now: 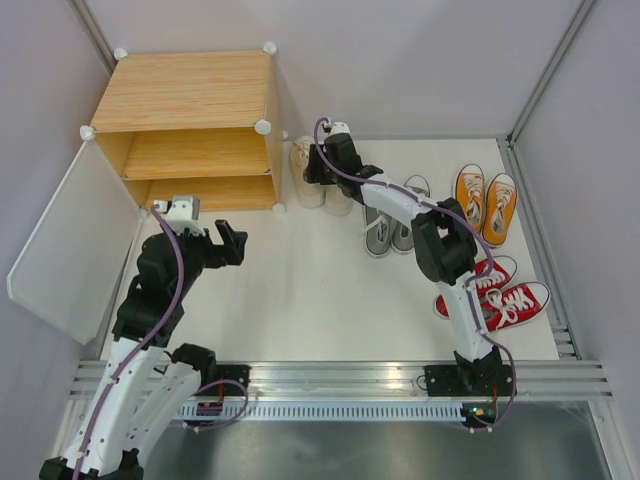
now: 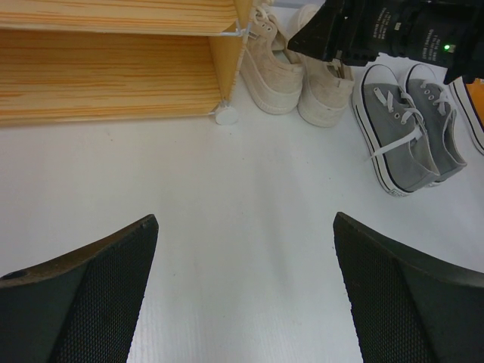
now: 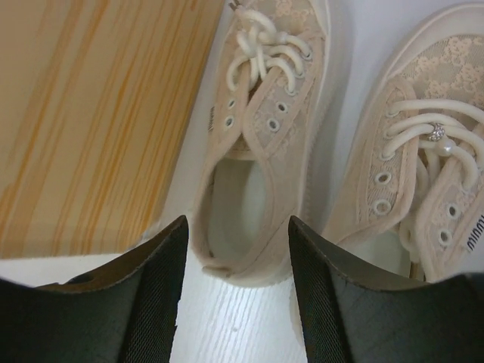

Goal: Place and organize the shoes in the shoe cabinet
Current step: Move the shoe to the center of the board.

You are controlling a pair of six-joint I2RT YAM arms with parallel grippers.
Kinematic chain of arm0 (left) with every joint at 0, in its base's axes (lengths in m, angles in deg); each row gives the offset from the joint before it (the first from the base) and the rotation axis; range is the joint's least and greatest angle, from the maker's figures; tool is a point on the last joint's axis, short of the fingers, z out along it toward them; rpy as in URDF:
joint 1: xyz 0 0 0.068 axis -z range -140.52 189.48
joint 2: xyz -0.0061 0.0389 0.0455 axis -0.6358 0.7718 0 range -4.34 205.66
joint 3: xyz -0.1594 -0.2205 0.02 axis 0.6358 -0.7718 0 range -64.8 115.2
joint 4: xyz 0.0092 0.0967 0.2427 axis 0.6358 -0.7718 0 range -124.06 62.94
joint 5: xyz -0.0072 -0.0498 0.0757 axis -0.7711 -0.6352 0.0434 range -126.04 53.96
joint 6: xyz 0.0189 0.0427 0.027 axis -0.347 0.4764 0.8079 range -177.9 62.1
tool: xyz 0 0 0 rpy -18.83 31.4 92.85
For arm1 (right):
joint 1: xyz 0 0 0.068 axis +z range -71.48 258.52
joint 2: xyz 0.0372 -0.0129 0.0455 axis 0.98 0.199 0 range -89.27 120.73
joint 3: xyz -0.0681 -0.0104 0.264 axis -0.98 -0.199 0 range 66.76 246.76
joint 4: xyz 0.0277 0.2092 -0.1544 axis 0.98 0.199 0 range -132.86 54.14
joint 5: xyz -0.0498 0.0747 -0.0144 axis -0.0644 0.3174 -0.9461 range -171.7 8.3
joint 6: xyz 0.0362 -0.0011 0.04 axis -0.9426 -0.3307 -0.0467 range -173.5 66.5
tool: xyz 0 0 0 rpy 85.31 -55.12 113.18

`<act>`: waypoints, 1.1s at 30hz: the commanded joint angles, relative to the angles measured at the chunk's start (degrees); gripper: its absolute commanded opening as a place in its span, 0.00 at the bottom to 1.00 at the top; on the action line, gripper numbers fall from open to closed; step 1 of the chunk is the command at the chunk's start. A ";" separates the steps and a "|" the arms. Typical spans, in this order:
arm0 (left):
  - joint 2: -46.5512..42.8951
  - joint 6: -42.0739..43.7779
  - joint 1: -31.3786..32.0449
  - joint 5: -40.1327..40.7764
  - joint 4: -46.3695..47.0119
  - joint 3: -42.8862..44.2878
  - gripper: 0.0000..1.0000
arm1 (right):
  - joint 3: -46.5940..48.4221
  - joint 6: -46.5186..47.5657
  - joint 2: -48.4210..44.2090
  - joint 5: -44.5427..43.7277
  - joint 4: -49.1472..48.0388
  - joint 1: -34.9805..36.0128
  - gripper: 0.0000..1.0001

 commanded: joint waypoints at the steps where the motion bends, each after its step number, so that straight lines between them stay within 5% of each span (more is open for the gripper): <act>1: -0.25 -1.60 -0.28 -1.04 1.69 0.71 1.00 | 6.05 0.00 5.34 -1.05 2.25 -0.76 0.60; 6: -0.25 -1.69 -0.28 -3.06 1.78 0.62 1.00 | 13.69 0.09 12.11 -1.57 4.36 -0.76 0.55; 12: -0.43 -1.60 -0.28 -3.23 1.70 0.80 1.00 | 12.84 -0.44 12.56 0.18 5.33 -0.76 0.36; 16: -0.78 -1.60 -0.28 -2.62 1.70 0.62 1.00 | 10.28 -0.88 8.79 1.58 5.68 -0.67 0.01; 26: -0.60 -1.25 -0.28 -1.48 1.52 0.36 1.00 | -5.09 -3.60 -8.70 1.85 7.61 1.26 0.01; 33: 1.59 -1.16 -0.28 -1.56 1.26 0.36 1.00 | -26.52 -8.08 -23.38 0.54 4.03 4.77 0.01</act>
